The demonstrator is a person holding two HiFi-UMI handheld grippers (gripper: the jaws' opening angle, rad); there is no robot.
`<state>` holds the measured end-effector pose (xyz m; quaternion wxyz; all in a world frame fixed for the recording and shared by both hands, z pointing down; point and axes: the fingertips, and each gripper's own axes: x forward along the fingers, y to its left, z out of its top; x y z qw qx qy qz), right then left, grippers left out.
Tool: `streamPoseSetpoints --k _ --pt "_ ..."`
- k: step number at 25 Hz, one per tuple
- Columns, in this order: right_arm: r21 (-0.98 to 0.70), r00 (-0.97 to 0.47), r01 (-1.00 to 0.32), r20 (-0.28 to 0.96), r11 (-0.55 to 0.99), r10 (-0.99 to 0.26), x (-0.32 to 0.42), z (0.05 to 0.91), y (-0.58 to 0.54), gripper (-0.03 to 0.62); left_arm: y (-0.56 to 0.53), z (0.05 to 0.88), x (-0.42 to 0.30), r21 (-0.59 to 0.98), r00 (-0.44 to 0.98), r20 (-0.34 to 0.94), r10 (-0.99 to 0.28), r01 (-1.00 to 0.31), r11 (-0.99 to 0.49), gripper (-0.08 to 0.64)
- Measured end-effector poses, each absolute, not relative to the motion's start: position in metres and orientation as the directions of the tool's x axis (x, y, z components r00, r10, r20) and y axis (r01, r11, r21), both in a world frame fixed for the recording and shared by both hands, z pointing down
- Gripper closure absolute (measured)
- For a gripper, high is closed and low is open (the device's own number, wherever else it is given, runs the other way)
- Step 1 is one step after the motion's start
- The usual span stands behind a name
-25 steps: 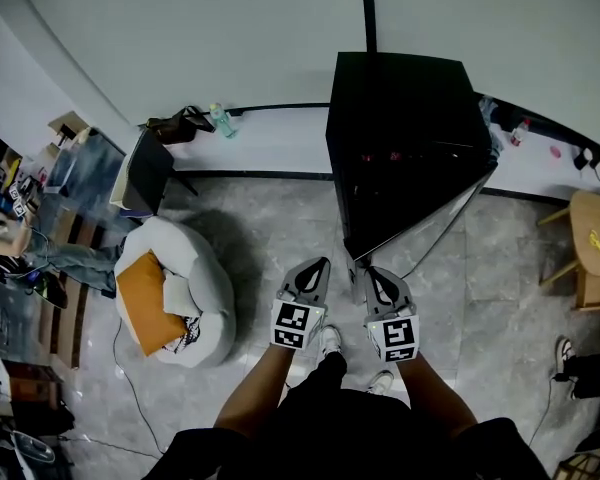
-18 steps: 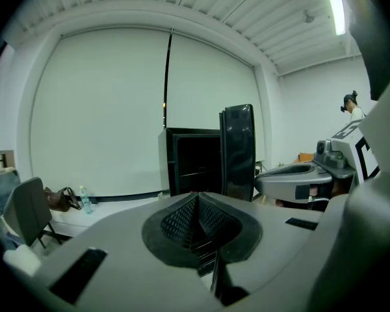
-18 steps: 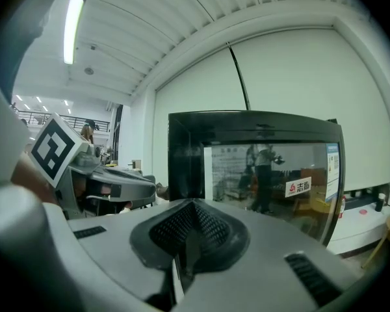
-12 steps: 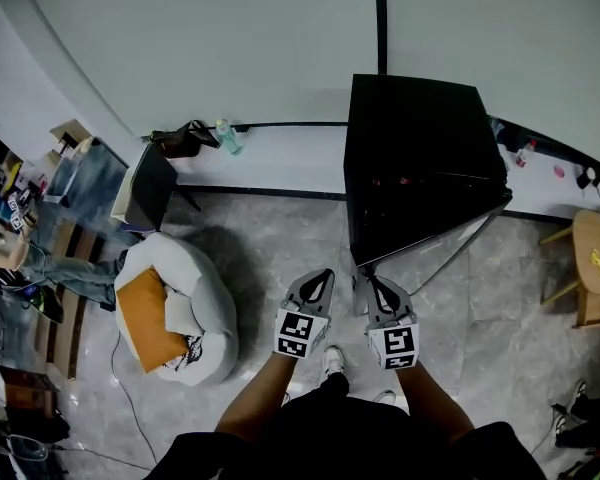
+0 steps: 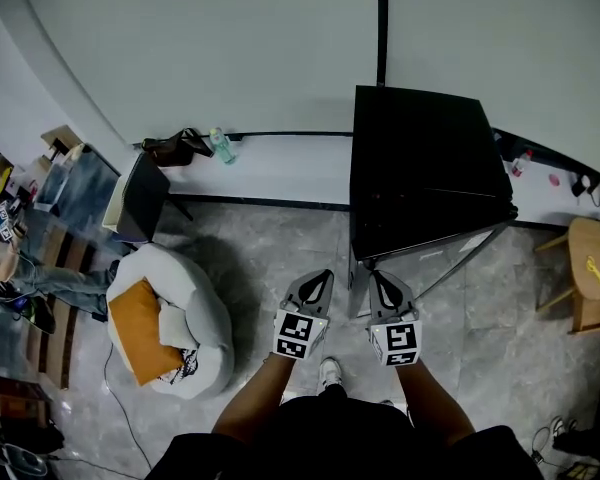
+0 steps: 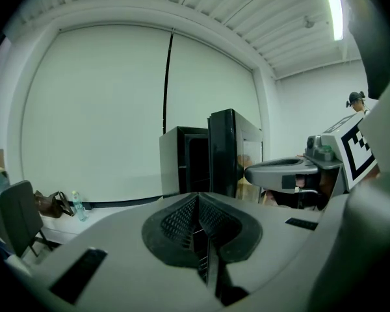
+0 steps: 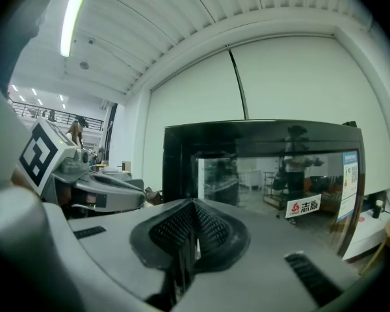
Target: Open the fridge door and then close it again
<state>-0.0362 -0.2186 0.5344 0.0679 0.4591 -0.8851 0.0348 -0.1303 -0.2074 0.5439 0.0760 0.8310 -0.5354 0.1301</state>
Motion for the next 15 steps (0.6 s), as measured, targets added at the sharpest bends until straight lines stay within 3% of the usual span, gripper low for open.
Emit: streamPoseSetpoints --k 15 --pt "0.020 -0.530 -0.843 0.146 0.538 -0.835 -0.047 0.536 -0.261 0.583 -0.244 0.544 -0.149 -0.020 0.416 0.298 -0.859 -0.897 -0.442 0.538"
